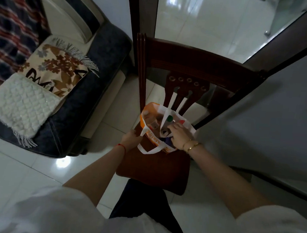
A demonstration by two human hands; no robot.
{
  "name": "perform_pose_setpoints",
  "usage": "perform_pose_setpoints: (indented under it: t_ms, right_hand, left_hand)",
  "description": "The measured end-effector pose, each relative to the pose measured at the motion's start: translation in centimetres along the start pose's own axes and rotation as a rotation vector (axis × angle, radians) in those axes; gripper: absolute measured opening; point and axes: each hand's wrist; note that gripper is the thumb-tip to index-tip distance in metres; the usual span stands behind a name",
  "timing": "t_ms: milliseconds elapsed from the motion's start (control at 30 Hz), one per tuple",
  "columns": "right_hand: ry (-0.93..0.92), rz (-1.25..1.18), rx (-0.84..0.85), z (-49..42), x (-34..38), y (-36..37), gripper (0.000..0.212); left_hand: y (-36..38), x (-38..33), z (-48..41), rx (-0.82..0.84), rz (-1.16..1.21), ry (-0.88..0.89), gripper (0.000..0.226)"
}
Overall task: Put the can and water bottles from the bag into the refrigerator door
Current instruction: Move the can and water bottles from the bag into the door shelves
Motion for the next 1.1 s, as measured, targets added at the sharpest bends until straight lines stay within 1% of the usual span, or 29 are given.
perform_pose_setpoints:
  t_ms: [167, 200, 267, 333, 433, 467, 500, 533, 567, 600, 633, 700, 733, 767, 800, 833, 900, 1000, 1067, 1100]
  right_hand:
    - [-0.024, 0.170, 0.083, -3.1, -1.3, 2.3, 0.056]
    - [-0.029, 0.181, 0.092, -3.7, -1.8, 2.8, 0.053]
    - [-0.022, 0.213, 0.109, -4.4, -2.4, 3.2, 0.047]
    - [-0.025, 0.240, 0.126, -4.7, -2.8, 3.4, 0.045]
    - [-0.011, 0.255, 0.133, -4.5, -3.0, 3.7, 0.036]
    - [-0.015, 0.226, 0.105, -4.6, -3.2, 4.2, 0.029]
    - [-0.008, 0.191, 0.074, -4.5, -3.4, 4.5, 0.021]
    - [-0.009, 0.156, 0.031, -4.4, -3.6, 4.8, 0.021]
    - [-0.010, 0.149, 0.011, -4.1, -3.7, 4.8, 0.025]
    - [-0.024, 0.164, -0.007, -3.9, -3.9, 4.8, 0.026]
    - [-0.030, 0.172, -0.013, -3.4, -3.8, 4.5, 0.025]
    - [-0.056, 0.187, -0.041, -2.9, -4.0, 4.5, 0.025]
    - [-0.067, 0.187, -0.065, -2.8, -4.2, 4.7, 0.030]
    - [-0.051, 0.179, -0.067, -2.5, -4.3, 4.5, 0.036]
    - [-0.048, 0.173, -0.070, -2.4, -4.6, 4.8, 0.041]
    - [-0.036, 0.154, -0.054, -2.3, -4.8, 4.7, 0.043]
    - [-0.009, 0.079, -0.048, -1.9, -4.7, 4.4, 0.038]
    - [0.058, -0.106, -0.149, -1.1, -4.4, 3.7, 0.031]
    - [0.109, -0.231, -0.242, -0.3, -4.0, 2.6, 0.028]
    - [0.130, -0.307, -0.276, 0.2, -3.8, 1.8, 0.026]
  left_hand:
    - [0.9, -0.6, -2.2, 0.051, -0.007, -0.028, 0.059]
    - [1.0, -0.7, -2.7, 0.058, -0.005, -0.025, 0.055]
    - [1.3, -0.7, -3.7, 0.097, 0.002, -0.024, 0.039]
    - [1.7, -0.6, -4.4, 0.132, 0.027, -0.036, 0.030]
    - [2.1, -0.8, -4.6, 0.115, 0.110, -0.059, 0.016]
    - [2.3, -0.7, -4.8, 0.102, 0.158, -0.070, 0.018]
    - [2.5, -0.3, -5.3, 0.110, 0.205, -0.093, 0.035]
    - [2.9, 0.8, -6.8, 0.126, 0.232, -0.093, 0.059]
    - [3.6, 2.1, -9.0, 0.137, 0.235, -0.070, 0.080]
    - [3.9, 2.7, -10.1, 0.158, 0.217, -0.054, 0.087]
    - [3.8, 2.4, -9.8, 0.195, 0.197, -0.041, 0.078]
    - [2.8, 0.7, -7.2, 0.230, 0.146, -0.014, 0.039]
    - [2.5, 0.0, -6.0, 0.232, 0.148, -0.009, 0.027]
    - [2.4, -0.2, -5.5, 0.234, 0.178, -0.018, 0.028]
    - [2.3, -0.5, -5.0, 0.244, 0.222, -0.025, 0.033]
    - [2.1, -0.7, -4.5, 0.259, 0.266, -0.024, 0.036]
    - [1.9, -1.4, -3.4, 0.278, 0.362, -0.003, 0.028]
    - [1.7, -2.6, -1.5, 0.279, 0.581, 0.032, 0.018]
    - [1.1, -3.4, 0.1, 0.277, 0.686, 0.064, 0.021]
    - [0.8, -3.8, 0.9, 0.271, 0.700, 0.077, 0.023]
Point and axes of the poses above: each hand's wrist, its own z-axis away from the middle knuckle, its own y-axis out of the palm, x = y × z, and after that the axes turned 6 degrees about -y, right-handed
